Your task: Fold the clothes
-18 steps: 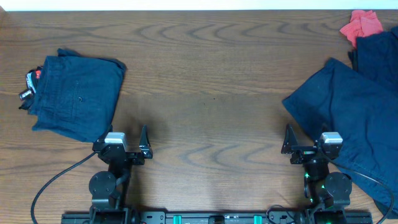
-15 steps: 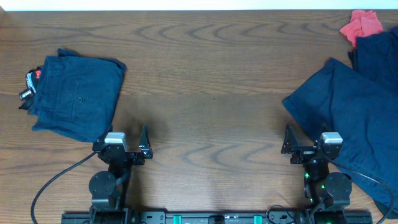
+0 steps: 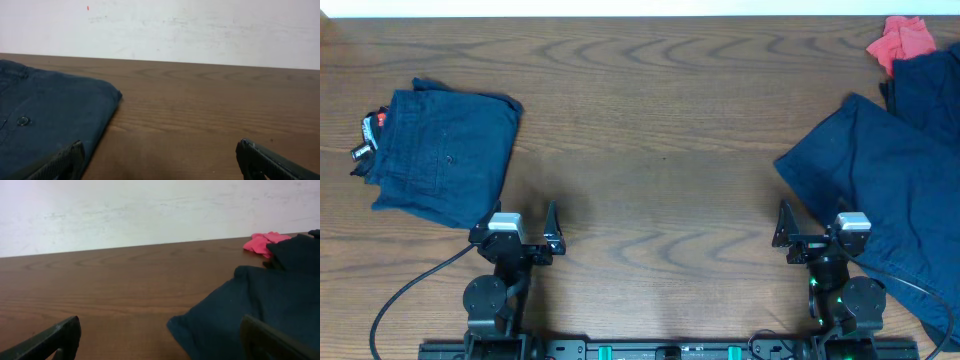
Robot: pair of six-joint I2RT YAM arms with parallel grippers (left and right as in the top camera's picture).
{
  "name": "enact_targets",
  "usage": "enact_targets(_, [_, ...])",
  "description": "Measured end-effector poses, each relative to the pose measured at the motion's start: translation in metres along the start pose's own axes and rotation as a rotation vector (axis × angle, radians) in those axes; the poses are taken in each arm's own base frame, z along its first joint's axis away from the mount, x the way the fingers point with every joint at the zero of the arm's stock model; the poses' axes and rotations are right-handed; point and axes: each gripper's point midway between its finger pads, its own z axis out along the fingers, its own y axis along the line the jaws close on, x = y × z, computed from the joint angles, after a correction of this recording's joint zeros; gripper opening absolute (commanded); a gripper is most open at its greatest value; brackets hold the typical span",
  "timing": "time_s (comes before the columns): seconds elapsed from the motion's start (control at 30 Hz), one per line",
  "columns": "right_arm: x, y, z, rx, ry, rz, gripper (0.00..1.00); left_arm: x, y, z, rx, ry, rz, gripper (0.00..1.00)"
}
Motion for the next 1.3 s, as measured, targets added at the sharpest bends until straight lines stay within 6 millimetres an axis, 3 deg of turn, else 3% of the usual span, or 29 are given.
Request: enact_targets(1.3, [0.0037, 0.0037, -0.0008, -0.020, 0.027, 0.008, 0.99, 0.0012, -0.0005, -0.0022, -0.001, 0.032, -0.032, 0.98])
